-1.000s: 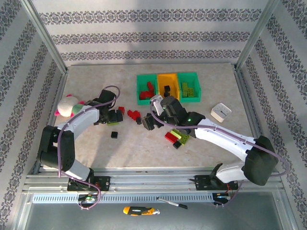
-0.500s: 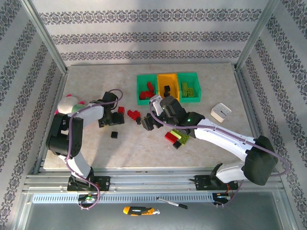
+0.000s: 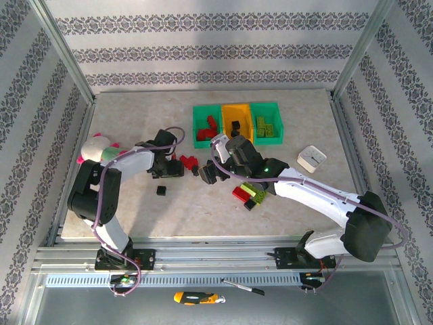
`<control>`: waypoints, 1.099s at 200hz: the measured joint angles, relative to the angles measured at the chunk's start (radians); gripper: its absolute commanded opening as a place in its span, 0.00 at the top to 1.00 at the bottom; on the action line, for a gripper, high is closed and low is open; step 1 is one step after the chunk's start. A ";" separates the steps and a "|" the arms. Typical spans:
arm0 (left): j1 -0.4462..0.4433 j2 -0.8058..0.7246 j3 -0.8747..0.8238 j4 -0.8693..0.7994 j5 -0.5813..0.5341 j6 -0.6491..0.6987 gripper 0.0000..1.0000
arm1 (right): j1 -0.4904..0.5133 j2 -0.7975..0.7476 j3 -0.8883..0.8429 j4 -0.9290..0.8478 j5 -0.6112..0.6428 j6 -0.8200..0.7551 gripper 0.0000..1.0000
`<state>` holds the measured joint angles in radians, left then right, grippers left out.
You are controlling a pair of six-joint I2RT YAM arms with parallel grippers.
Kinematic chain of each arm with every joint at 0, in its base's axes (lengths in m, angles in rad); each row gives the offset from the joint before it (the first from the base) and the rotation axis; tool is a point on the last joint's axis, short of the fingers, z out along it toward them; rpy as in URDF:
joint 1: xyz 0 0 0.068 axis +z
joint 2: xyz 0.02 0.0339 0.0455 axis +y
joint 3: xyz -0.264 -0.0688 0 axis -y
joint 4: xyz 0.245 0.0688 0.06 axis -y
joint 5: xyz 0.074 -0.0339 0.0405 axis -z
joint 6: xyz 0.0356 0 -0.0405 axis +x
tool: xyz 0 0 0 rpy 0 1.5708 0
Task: Sort the legos into containers by color
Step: Move the lego to the center of the table, then pick up the lego from the center of the table.
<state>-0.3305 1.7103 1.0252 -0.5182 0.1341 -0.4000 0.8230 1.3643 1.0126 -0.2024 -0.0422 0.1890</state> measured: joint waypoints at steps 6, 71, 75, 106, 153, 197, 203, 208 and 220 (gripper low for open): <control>-0.018 0.000 0.000 -0.002 0.002 0.000 0.32 | 0.000 0.000 0.000 0.002 0.000 0.003 0.03; -0.266 0.016 0.040 -0.016 0.051 -0.028 0.18 | -0.016 -0.178 -0.169 0.002 0.001 0.050 0.04; -0.270 0.017 0.042 -0.018 0.051 -0.027 0.15 | -0.017 -0.190 -0.179 -0.004 0.002 0.051 0.04; -0.264 0.005 0.049 -0.029 0.029 -0.038 0.03 | -0.030 -0.225 -0.203 -0.021 0.004 0.048 0.04; -0.142 -0.169 0.001 -0.038 0.006 -0.084 0.01 | -0.029 -0.091 -0.169 -0.026 -0.008 0.012 0.06; 0.066 -0.340 -0.142 -0.039 -0.015 -0.163 0.01 | -0.002 0.211 0.031 -0.078 -0.012 -0.037 0.11; 0.085 -0.355 -0.156 -0.039 -0.011 -0.172 0.01 | 0.004 0.254 0.064 -0.086 -0.014 -0.042 0.12; 0.101 -0.367 -0.167 -0.039 -0.006 -0.180 0.01 | 0.008 0.288 0.091 -0.094 -0.012 -0.044 0.13; 0.137 -0.389 -0.186 -0.038 0.009 -0.199 0.01 | 0.019 0.360 0.147 -0.114 -0.013 -0.050 0.14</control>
<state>-0.1936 1.3216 0.8391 -0.5564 0.1432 -0.5991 0.8425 1.7248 1.1595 -0.3161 -0.0555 0.1387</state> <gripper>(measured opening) 0.992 0.868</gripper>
